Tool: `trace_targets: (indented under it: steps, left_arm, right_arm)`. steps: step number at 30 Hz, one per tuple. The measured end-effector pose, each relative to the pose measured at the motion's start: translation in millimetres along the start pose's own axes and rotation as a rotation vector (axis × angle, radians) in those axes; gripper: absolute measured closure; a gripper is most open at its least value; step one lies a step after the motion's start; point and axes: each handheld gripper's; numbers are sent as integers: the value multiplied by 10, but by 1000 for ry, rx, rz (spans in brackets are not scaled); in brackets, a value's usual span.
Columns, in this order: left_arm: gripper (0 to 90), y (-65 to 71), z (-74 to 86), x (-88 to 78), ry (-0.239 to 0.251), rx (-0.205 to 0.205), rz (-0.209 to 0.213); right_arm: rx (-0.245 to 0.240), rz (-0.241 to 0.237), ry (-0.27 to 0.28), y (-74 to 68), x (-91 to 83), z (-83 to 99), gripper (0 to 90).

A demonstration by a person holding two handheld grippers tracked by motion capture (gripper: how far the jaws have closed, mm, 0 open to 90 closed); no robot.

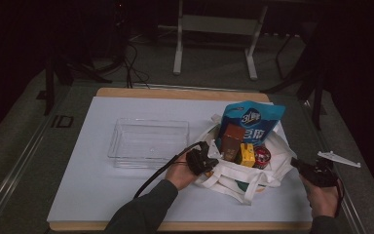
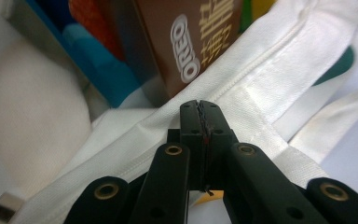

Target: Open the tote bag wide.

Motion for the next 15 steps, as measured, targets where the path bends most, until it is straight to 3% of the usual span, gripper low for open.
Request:
trace_targets:
  steps: [9, 13, 15]
  left_arm:
    - [897, -70, 73, 123, -3, -61, 21]
    - [890, -70, 64, 90, -1, -85, 29]
    - [848, -68, 59, 34, 11, -71, 43]
  right_arm:
    - [30, -2, -56, 98, 211, 78, 864]
    - [37, -4, -64, 111, 235, 82, 860]
    - [23, -3, -59, 97, 201, 62, 845]
Point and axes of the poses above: each handheld gripper's, and its own axes: x roughly forward along the jaws, z roughly out of its underside, y roughly to its right, and after that the axes turned 2 degrees about -x, right-handed
